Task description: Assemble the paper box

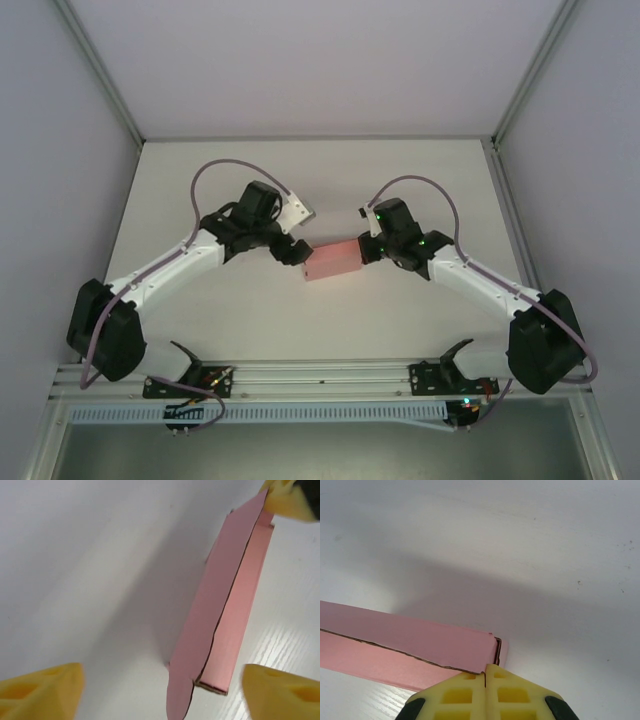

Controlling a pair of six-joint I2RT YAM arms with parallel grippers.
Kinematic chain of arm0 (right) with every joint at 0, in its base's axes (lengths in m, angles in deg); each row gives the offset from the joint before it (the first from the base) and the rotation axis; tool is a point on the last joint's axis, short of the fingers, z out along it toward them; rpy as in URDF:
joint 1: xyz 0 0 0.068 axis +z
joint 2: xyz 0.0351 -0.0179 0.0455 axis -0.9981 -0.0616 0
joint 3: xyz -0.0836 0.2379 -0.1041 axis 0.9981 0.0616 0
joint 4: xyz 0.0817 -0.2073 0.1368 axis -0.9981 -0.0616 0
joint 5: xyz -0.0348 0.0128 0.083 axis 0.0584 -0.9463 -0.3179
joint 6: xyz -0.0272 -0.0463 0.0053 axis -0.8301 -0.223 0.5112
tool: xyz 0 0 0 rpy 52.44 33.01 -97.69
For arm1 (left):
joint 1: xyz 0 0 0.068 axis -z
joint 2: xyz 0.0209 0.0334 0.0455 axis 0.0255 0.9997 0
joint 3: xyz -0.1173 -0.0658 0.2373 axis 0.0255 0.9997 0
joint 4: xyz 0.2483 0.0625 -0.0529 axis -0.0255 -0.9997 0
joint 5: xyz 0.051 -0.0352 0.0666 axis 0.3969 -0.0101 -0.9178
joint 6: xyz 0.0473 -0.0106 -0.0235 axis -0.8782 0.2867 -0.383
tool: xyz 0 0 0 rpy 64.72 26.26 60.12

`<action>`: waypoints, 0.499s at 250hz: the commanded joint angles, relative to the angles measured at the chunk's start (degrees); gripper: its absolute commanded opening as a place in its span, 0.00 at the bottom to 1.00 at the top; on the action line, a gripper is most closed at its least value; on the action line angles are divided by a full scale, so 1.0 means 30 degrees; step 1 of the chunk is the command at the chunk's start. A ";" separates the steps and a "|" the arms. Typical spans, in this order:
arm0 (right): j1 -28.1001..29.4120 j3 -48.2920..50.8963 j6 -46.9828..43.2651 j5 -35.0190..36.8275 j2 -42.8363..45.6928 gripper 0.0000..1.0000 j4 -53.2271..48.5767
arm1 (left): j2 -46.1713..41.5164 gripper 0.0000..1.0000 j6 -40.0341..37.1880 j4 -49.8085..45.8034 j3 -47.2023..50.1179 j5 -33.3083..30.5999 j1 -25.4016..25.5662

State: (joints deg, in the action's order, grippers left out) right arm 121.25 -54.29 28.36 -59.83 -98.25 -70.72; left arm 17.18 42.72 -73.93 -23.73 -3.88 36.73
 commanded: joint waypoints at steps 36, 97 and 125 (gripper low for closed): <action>0.0266 -0.0674 0.0819 0.0828 -0.0543 0.00 -0.1948 | 0.0262 0.60 0.1350 -0.0622 0.0238 -0.0973 0.1172; 0.0291 -0.0708 0.0847 0.0798 -0.0438 0.00 -0.2079 | 0.0878 0.20 0.2240 -0.1032 -0.0099 -0.1599 0.1330; 0.0308 -0.0709 0.0843 0.0944 -0.0473 0.00 -0.2144 | 0.0996 0.17 0.2504 -0.1178 -0.0193 -0.1809 0.1618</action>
State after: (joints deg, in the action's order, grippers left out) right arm 121.69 -55.75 29.89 -58.59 -99.00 -72.93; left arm 19.32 48.25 -75.61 -23.27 -7.88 40.60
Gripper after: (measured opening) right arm 0.048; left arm 0.177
